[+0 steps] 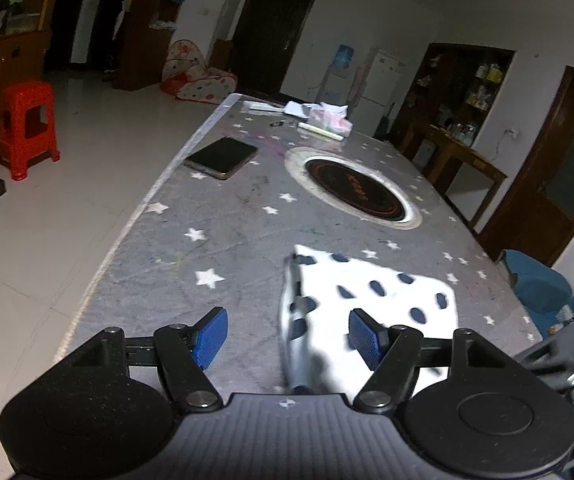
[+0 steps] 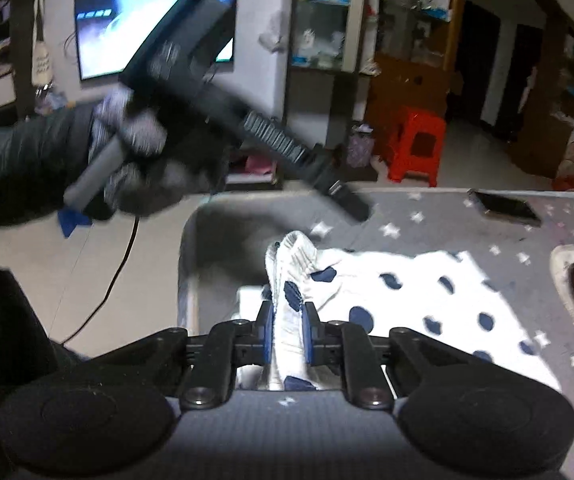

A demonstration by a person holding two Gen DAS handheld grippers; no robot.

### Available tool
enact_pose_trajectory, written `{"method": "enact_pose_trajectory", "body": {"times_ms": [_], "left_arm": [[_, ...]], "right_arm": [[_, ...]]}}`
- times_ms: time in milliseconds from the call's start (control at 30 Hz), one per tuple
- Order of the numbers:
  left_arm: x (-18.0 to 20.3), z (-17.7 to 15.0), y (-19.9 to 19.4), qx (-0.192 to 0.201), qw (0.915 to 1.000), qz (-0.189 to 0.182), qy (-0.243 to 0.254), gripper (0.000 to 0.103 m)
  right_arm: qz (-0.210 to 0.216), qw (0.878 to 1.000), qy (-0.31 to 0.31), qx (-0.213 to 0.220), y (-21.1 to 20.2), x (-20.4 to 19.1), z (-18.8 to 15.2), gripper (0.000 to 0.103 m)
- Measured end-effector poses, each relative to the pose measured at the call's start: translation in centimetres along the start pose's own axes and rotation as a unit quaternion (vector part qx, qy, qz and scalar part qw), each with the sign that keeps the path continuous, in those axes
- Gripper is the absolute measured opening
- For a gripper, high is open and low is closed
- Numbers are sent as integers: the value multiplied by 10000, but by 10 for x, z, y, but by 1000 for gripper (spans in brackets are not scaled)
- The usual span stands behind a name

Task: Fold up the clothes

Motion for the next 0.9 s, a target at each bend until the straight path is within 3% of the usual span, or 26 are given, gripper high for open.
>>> {"method": "enact_pose_trajectory", "body": {"times_ms": [167,300,533,633,900], "left_arm": [[19,-2,8,-76,9994,-320,109,69],[31,-8,21,-202,9979,-603,124,63],[51,-32,37,-587,9935,-942,246,49],[57,-43,37,-696,9924,-958,337,47],[63,-61,35,-896,9902,-948,489,46]], "right_arm": [[169,9999,35,-14,-2,-5,-4,25],[139,9989,433,116,-24,15,1,25],[-550,9926,1080,53,-38,75,-6,25],[-1016,9858,1334,-55,-23,107,-15,25],[-1580,9681,1892,-442,29,163,-49,25]]}}
Point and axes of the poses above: each gripper's, at about its wrist camera, not at the fingertips, and y roughly the way its jaws point, x to its right, z to its top, the point moved 7 cm from there along y, roughly the way its jaws point, and after that the axes turned 11 degrees about -z, right-handed, at the moved point
